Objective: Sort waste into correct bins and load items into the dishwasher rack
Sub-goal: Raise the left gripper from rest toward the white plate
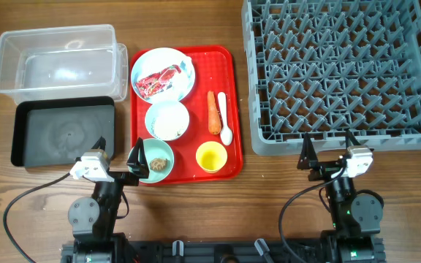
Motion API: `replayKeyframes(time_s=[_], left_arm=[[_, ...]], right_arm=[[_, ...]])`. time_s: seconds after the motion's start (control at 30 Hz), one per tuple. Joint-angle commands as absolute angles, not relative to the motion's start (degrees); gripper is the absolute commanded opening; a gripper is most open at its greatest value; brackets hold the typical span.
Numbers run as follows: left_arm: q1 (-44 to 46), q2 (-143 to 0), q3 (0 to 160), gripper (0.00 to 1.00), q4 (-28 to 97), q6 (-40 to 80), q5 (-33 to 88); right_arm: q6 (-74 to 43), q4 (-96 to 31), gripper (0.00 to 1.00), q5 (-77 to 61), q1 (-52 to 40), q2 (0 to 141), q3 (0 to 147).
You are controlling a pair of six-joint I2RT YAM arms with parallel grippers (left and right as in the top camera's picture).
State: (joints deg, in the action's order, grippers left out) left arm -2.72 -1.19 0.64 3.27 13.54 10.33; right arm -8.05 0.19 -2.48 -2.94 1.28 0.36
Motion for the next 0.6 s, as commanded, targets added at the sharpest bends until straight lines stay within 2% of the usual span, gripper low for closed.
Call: replayKeyframes(time_s=[0.0, 0.27, 0.57], left_arm=[[-2.5, -2.2, 0.3, 1.0, 3.5, 15.2, 9.6], [-2.5, -9.0, 4.6, 1.0, 3.7, 18.5, 9.6], [-2.5, -29.1, 22.5, 1.0, 10.3, 18.4, 9.6]], right_arm=[[-15.2, -0.7, 1.0, -4.6, -3.0, 2.1, 1.0], [-11.7, -8.3, 1.0, -5.7, -3.0, 9.2, 10.2], [-9.8, -19.7, 1.0, -6.1, -3.0, 26.7, 27.6]])
